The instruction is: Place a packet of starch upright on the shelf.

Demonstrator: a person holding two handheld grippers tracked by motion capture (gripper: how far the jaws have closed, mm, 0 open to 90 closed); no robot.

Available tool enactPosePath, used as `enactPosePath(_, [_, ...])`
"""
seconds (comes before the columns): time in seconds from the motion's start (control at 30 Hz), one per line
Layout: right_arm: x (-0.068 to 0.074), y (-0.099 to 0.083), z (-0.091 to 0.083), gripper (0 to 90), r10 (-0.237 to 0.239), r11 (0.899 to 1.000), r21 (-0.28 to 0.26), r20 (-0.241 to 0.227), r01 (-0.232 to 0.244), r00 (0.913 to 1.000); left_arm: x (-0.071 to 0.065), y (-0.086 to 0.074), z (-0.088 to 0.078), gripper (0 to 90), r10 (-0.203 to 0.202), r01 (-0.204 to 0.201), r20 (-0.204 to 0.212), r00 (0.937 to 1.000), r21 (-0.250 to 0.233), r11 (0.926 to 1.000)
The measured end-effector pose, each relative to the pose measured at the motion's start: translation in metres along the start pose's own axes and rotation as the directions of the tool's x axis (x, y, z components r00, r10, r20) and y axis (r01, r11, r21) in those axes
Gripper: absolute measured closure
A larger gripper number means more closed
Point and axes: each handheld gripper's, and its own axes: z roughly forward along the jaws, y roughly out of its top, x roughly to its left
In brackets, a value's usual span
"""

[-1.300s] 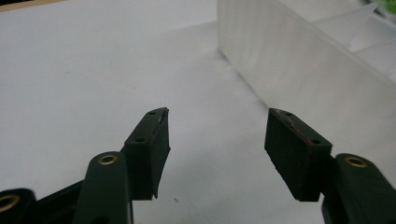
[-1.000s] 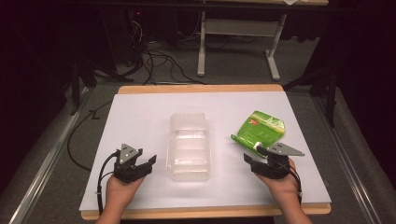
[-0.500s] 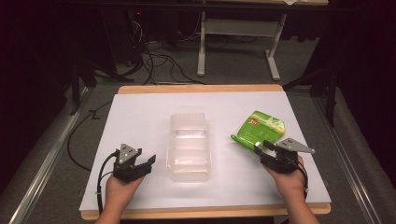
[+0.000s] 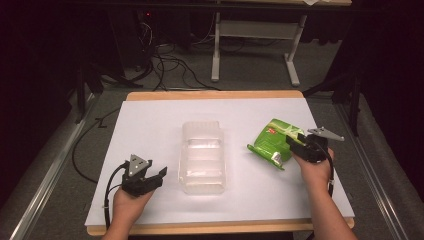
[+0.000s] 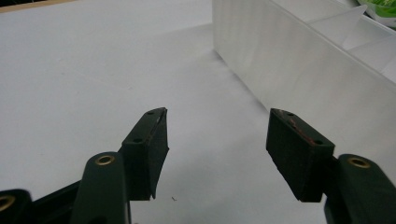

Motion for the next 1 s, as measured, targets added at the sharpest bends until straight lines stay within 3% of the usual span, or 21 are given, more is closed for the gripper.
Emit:
enactPosePath(0.03, [-0.010,0.002,0.010,47.0,0.028,0.999,0.015,0.023,-0.029,0.9993,0.000,0.000,0.000,39.3,0.004,-0.004,0.003,1.0000,0.001,1.0000])
enactPosePath(0.3, [-0.048,-0.001,0.044,35.1,0.122,0.986,0.110,0.051,-0.127,0.9912,-0.002,-0.001,0.002,39.2,0.019,-0.019,0.004,0.9998,0.015,0.9997])
enactPosePath(0.57, [-0.059,-0.007,0.055,34.4,0.176,0.973,0.148,0.028,-0.178,0.9840,-0.004,-0.002,0.003,39.2,0.031,-0.031,0.004,0.9995,0.025,0.9992])
enactPosePath(0.67, [-0.059,-0.011,0.057,39.3,0.183,0.969,0.168,0.009,-0.181,0.9832,-0.004,-0.002,0.003,39.2,0.034,-0.034,0.004,0.9994,0.029,0.9990])
enactPosePath(0.83, [-0.064,-0.015,0.051,61.1,0.186,0.972,0.149,-0.006,-0.183,0.9826,-0.005,-0.002,0.005,39.2,0.032,-0.032,0.004,0.9995,0.028,0.9991])
enactPosePath(0.93, [-0.067,-0.018,0.044,70.9,0.205,0.971,0.134,-0.037,-0.198,0.9781,-0.005,-0.001,0.004,39.2,0.035,-0.036,0.005,0.9994,0.032,0.9989])
enactPosePath(1.0, [-0.065,-0.019,0.039,78.1,0.185,0.976,0.128,-0.054,-0.177,0.9813,-0.006,-0.001,0.004,39.2,0.037,-0.038,0.006,0.9993,0.032,0.9988])
